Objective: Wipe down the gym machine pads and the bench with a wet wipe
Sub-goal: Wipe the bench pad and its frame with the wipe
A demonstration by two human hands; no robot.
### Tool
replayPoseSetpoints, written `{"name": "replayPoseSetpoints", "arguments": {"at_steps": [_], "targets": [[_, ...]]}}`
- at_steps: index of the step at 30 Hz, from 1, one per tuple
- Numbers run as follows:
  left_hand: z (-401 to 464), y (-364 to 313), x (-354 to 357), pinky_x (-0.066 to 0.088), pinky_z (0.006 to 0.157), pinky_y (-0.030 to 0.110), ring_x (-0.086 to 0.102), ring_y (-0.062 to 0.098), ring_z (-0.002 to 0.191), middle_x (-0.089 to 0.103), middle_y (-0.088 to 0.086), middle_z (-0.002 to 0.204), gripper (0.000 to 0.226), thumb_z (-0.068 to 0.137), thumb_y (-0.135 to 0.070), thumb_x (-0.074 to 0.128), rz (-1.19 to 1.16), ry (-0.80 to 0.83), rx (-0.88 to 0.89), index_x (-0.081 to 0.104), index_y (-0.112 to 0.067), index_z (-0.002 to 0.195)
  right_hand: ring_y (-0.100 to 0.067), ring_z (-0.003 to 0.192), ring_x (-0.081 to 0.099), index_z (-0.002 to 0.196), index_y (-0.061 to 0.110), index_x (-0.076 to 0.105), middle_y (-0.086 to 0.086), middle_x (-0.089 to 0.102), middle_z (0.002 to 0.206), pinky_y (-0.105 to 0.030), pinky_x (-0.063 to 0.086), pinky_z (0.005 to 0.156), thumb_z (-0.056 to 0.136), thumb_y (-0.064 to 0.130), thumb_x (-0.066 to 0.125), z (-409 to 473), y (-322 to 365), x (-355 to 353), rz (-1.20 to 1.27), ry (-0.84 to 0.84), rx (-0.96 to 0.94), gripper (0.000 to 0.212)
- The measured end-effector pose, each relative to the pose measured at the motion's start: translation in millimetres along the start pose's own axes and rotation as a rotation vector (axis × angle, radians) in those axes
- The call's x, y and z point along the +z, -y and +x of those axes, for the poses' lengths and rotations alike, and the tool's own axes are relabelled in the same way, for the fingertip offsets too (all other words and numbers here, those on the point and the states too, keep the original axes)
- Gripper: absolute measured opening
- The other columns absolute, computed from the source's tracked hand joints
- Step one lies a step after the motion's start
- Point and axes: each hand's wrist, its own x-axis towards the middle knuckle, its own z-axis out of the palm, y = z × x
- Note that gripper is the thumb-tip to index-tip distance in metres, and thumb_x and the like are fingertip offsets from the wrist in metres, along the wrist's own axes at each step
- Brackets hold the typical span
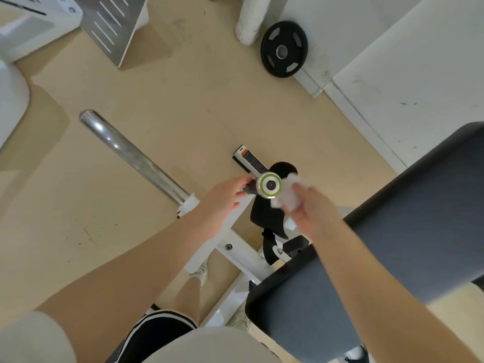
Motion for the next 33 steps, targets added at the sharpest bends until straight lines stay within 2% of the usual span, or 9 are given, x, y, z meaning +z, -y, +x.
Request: {"name": "replayPoseSetpoints", "arguments": {"at_steps": [2, 6, 11, 16, 19, 22, 27, 30, 33], "targets": [[-2, -1, 1, 0.033, 0.1, 0.031, 0.05, 0.011, 0.117, 0.058, -0.006, 0.117, 0.032, 0.099, -0.026, 0.029, -0.009, 0.003, 0.027, 0.059, -0.024, 0.108, -0.035, 0.121, 0.048, 0.131, -0.001, 0.04, -0.02, 0.048, 0.129, -0.043, 0.044, 0.098, 0.094, 0.004, 0.046, 1, -35, 2, 0.211, -0.123, 0.215, 0.037], [-2, -1, -10, 0.035, 0.092, 0.027, 0.054, 0.002, 0.099, 0.065, -0.011, 0.099, 0.038, 0.099, -0.033, 0.029, 0.0, -0.059, 0.044, 0.064, -0.026, 0.087, -0.032, 0.129, 0.041, 0.13, -0.004, 0.042, -0.017, 0.045, 0.137, -0.042, 0.034, 0.105, 0.098, 0.007, 0.041, -5, -66, 40, 0.475, -0.079, 0.422, 0.034], [-10, -3, -21, 0.032, 0.096, 0.028, 0.049, 0.011, 0.107, 0.059, -0.002, 0.11, 0.029, 0.098, -0.029, 0.032, 0.008, -0.169, 0.052, 0.057, -0.016, 0.106, -0.021, 0.108, 0.058, 0.088, -0.004, 0.054, -0.018, 0.06, 0.092, -0.033, 0.054, 0.076, 0.097, 0.003, 0.038, -10, -47, 43, 0.676, 0.043, 0.445, 0.02], [-29, -22, -17, 0.037, 0.097, 0.028, 0.052, 0.011, 0.105, 0.06, -0.003, 0.108, 0.024, 0.096, -0.021, 0.036, 0.059, -0.208, 0.184, 0.061, -0.021, 0.093, -0.023, 0.079, 0.067, 0.099, 0.001, 0.055, -0.014, 0.068, 0.089, -0.032, 0.059, 0.057, 0.097, 0.01, 0.041, -59, -57, 17, 0.603, 0.167, 0.178, 0.016], [-46, -37, -5, 0.038, 0.078, 0.006, 0.053, -0.006, 0.084, 0.06, -0.015, 0.097, 0.021, 0.097, -0.02, 0.039, 0.305, -0.25, 0.492, 0.06, -0.021, 0.095, -0.016, 0.072, 0.071, 0.101, 0.007, 0.058, -0.007, 0.072, 0.083, -0.027, 0.058, 0.058, 0.097, 0.011, 0.037, -93, -50, -17, 0.526, 0.257, -0.003, 0.021], [-68, -50, 26, 0.038, 0.069, 0.002, 0.054, -0.011, 0.075, 0.061, -0.014, 0.096, 0.019, 0.096, -0.026, 0.044, 0.497, -0.044, 0.72, 0.058, -0.018, 0.106, -0.016, 0.077, 0.068, 0.106, 0.01, 0.058, -0.007, 0.068, 0.092, -0.027, 0.058, 0.063, 0.095, 0.007, 0.041, -122, -30, -48, 0.254, 0.29, -0.128, 0.02], [-84, -45, 94, 0.052, 0.072, 0.028, 0.063, 0.019, 0.089, 0.065, 0.005, 0.097, 0.053, 0.088, -0.057, 0.042, 0.547, 0.468, 0.187, 0.059, -0.013, 0.112, -0.02, 0.083, 0.064, 0.101, 0.01, 0.058, -0.007, 0.065, 0.095, -0.031, 0.057, 0.07, 0.085, 0.013, 0.053, -152, -7, -91, 0.08, 0.201, -0.377, 0.016], [-94, -36, 118, 0.056, 0.065, 0.023, 0.068, 0.017, 0.078, 0.068, 0.01, 0.093, 0.027, 0.093, -0.035, 0.049, 0.505, 0.521, 0.149, 0.059, -0.011, 0.102, -0.024, 0.085, 0.06, 0.093, 0.012, 0.059, -0.007, 0.063, 0.092, -0.032, 0.053, 0.069, 0.09, 0.004, 0.051, -162, -8, -113, 0.043, 0.018, -0.517, 0.011], [-98, -25, 137, 0.049, 0.052, 0.017, 0.067, 0.012, 0.064, 0.069, 0.01, 0.086, 0.01, 0.092, -0.022, 0.055, 0.507, 0.529, 0.149, 0.059, -0.013, 0.089, -0.012, 0.08, 0.057, 0.077, 0.02, 0.061, 0.005, 0.061, 0.083, -0.023, 0.047, 0.064, 0.086, -0.007, 0.052, -174, -17, -131, -0.033, -0.184, -0.684, 0.03]]}}
